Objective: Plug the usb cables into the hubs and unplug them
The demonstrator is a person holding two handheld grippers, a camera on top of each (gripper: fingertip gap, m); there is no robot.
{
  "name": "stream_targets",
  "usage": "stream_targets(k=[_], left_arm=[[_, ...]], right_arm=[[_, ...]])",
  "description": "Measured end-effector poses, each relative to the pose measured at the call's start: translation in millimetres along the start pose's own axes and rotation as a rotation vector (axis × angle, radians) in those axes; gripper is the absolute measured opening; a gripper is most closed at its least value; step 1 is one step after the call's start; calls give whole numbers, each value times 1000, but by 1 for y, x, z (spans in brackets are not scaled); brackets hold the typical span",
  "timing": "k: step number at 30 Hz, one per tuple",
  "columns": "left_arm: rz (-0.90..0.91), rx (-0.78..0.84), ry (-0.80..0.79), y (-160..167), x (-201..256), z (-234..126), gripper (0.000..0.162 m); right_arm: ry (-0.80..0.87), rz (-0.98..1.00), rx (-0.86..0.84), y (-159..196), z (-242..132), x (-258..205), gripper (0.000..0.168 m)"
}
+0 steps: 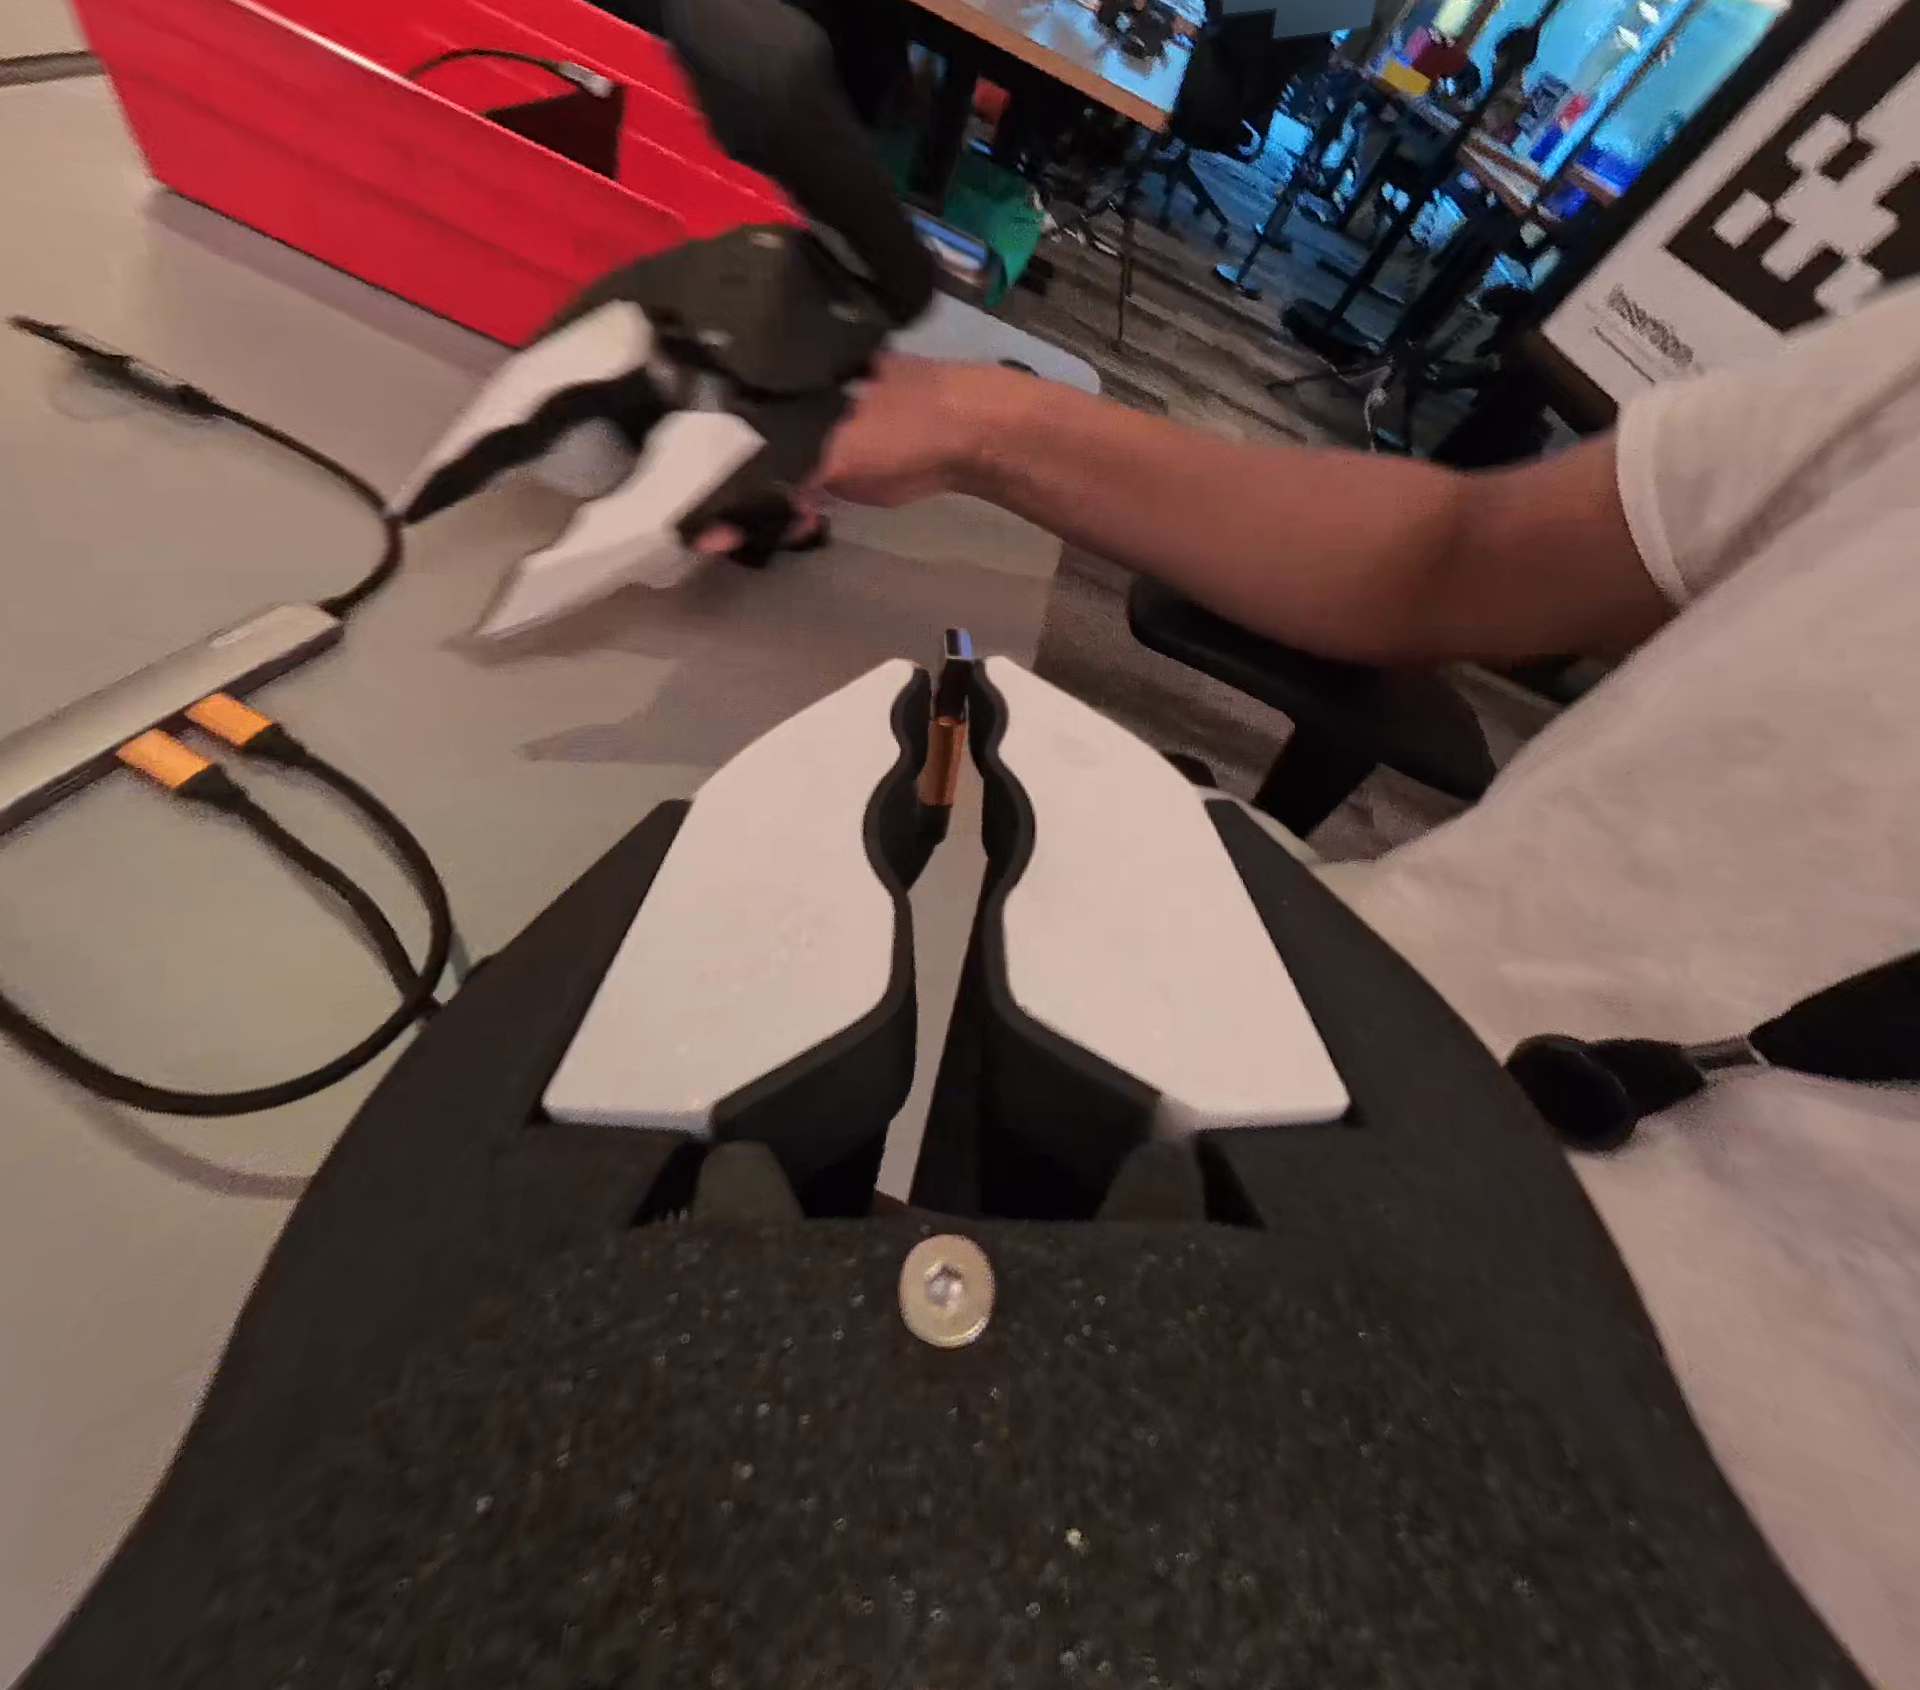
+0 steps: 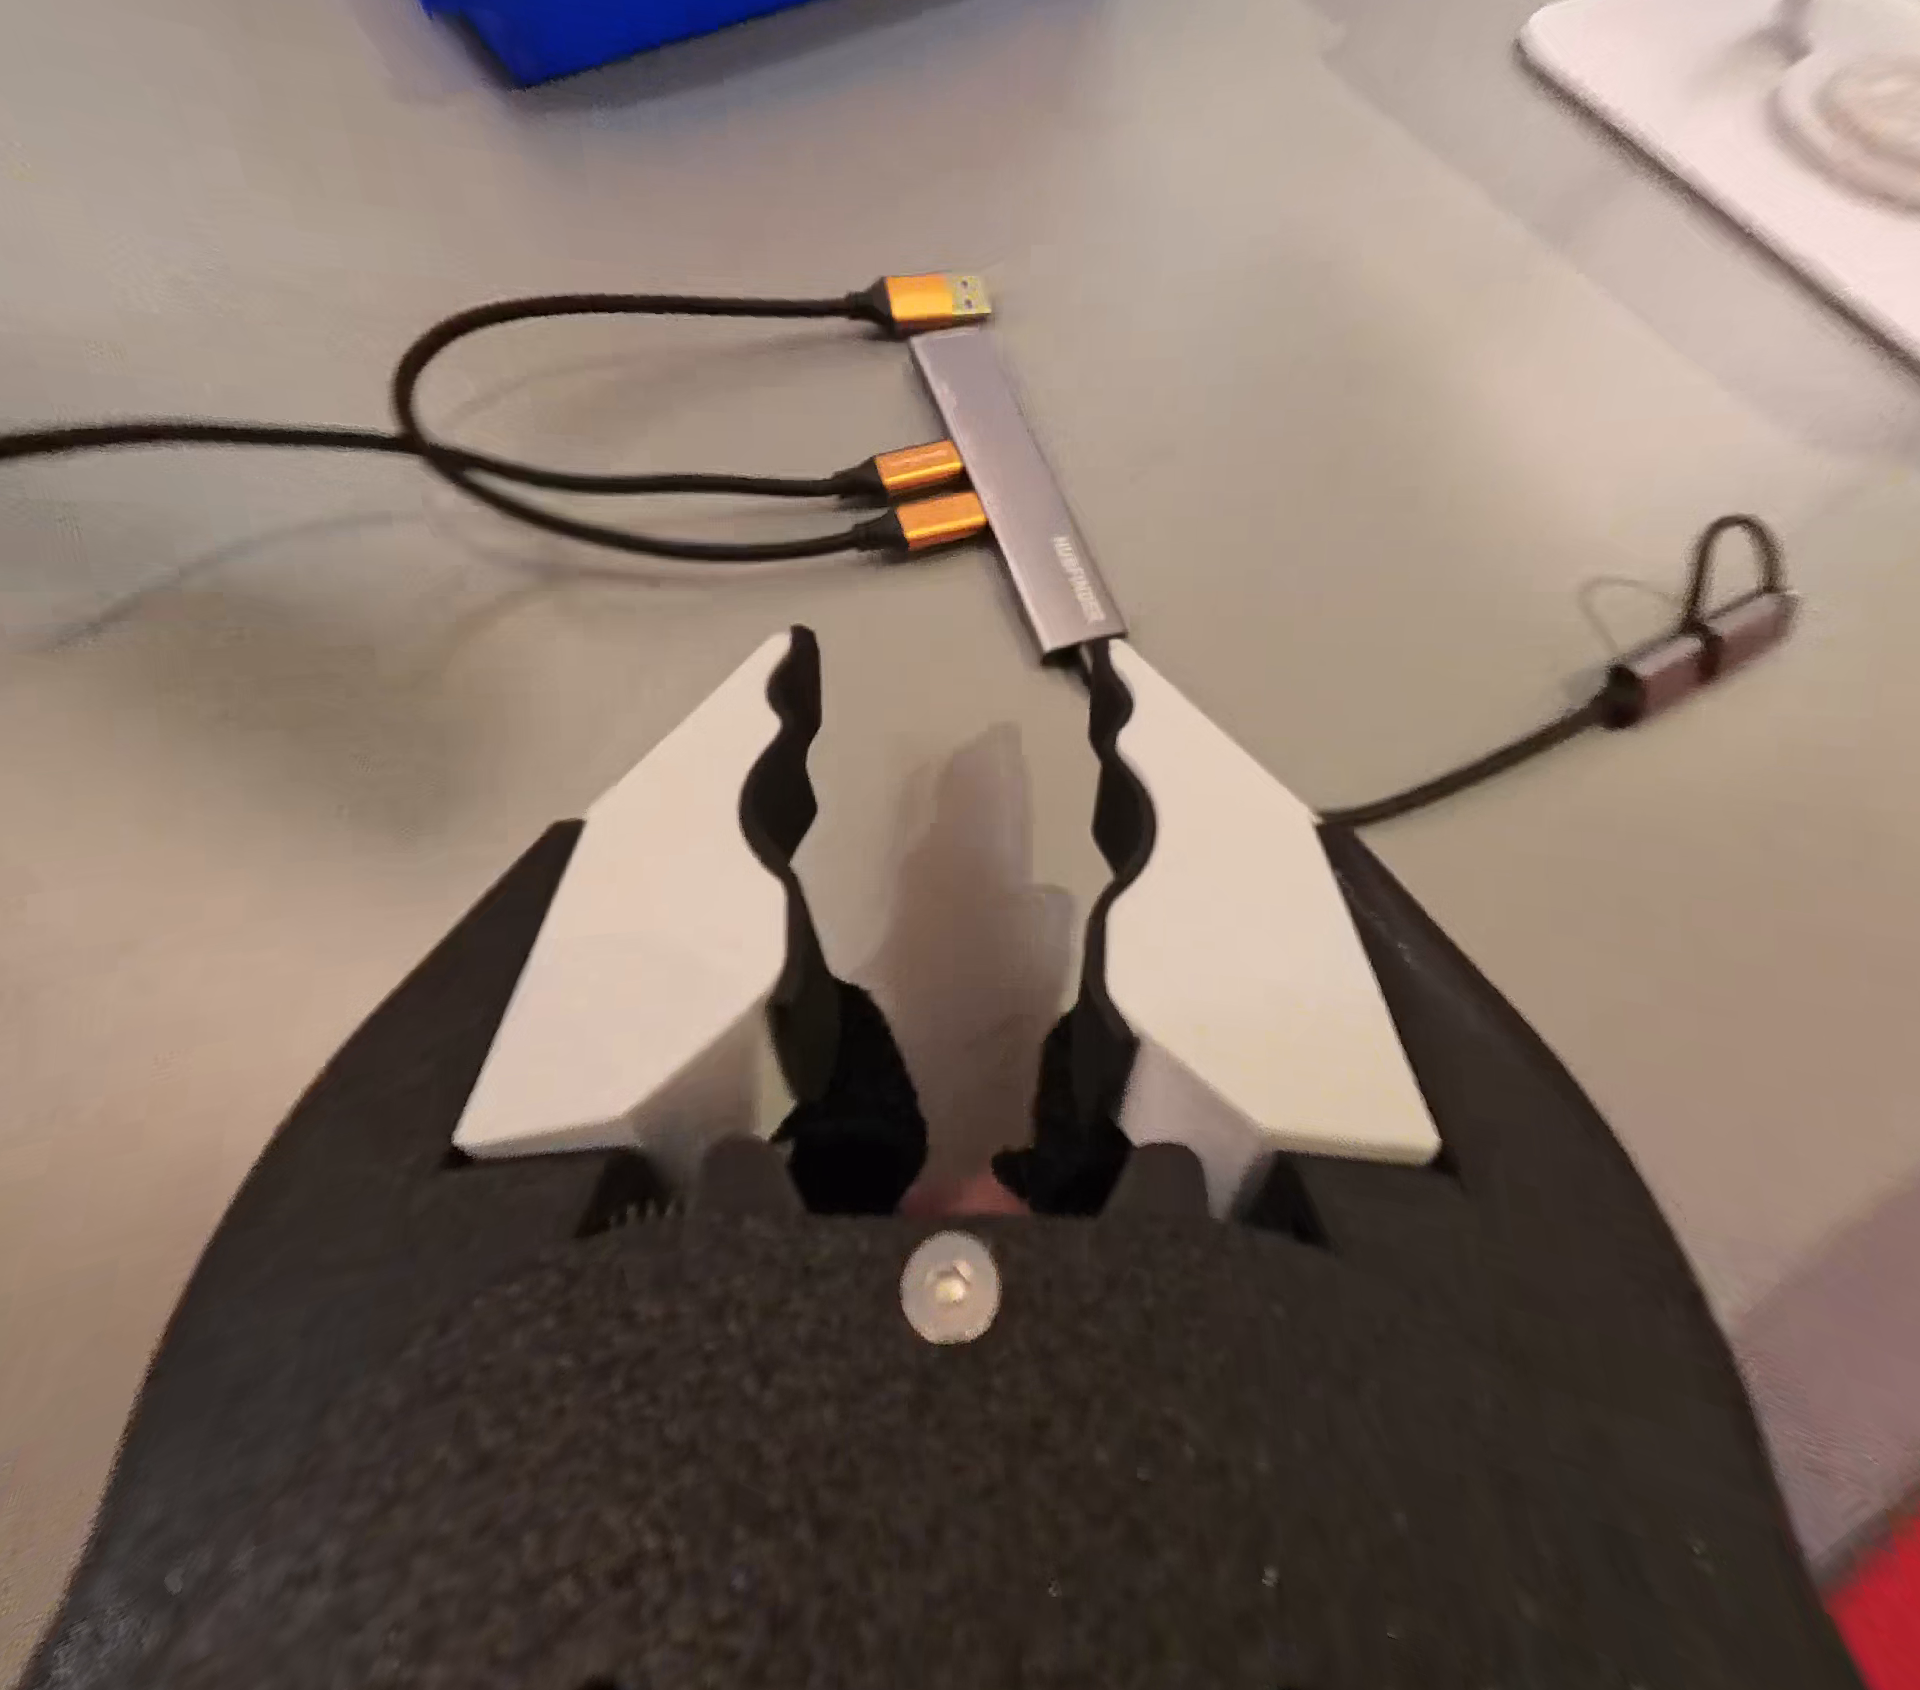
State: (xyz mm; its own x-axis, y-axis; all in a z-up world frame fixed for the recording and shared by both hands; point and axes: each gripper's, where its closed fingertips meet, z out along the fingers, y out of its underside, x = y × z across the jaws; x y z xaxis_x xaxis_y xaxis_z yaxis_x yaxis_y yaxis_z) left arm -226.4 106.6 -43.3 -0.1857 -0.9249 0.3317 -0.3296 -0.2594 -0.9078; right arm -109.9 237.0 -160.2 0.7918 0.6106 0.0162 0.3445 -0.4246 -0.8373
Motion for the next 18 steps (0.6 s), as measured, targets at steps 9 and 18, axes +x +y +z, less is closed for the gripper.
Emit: stream_targets(k=[9, 18], left_arm=[[37, 71, 134, -10, 37, 4, 24], [67, 16, -262, -1, -72, -28, 51]], right_arm=[[-129, -108, -216, 13, 45, 21, 39], [-201, -115, -36, -12, 19, 1, 21]])
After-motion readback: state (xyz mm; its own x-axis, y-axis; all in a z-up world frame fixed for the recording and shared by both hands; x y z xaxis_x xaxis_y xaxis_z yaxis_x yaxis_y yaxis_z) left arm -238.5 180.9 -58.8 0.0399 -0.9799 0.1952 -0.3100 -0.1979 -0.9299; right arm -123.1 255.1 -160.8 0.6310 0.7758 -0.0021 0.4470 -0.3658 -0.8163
